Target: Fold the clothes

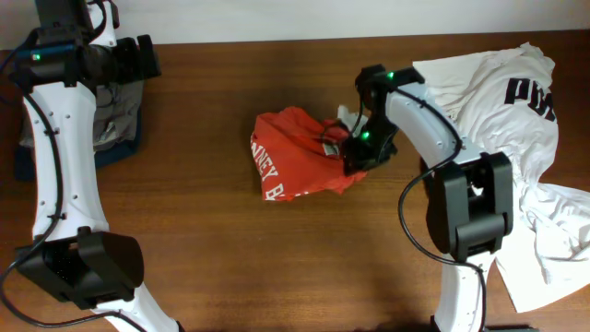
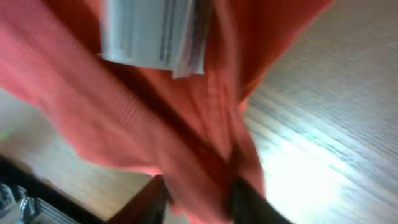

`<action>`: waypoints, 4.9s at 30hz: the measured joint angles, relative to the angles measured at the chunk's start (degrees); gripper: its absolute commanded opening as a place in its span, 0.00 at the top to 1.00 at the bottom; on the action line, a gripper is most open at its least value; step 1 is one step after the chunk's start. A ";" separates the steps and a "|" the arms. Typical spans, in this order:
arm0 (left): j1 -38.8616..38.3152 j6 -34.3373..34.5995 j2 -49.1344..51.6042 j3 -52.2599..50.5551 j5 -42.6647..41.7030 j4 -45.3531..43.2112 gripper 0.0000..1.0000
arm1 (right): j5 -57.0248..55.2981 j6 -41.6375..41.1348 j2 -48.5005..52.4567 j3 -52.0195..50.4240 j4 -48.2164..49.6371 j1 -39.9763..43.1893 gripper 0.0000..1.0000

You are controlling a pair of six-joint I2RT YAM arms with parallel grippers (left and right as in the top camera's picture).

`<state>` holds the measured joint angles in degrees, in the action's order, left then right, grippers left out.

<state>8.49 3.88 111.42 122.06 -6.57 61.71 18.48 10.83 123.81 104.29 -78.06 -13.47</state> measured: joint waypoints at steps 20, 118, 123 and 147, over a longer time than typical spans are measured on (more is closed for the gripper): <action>0.00 -2.36 0.00 0.00 0.02 0.04 0.01 | -0.50 -17.59 4.57 14.62 15.54 -10.69 0.62; -0.79 -5.81 0.09 0.00 -3.08 1.31 0.01 | -0.33 -17.25 10.93 24.17 1.77 9.14 0.01; -7.72 -11.19 1.57 0.11 -6.73 1.66 0.01 | 1.29 -18.67 10.88 24.68 3.32 13.55 0.01; -51.41 -12.76 20.81 0.09 16.57 -5.29 0.01 | 1.97 -19.39 10.71 25.24 1.09 29.07 0.01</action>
<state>-42.92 -8.88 132.22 122.15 10.00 56.42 20.45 -8.56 134.52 129.54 -76.97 15.59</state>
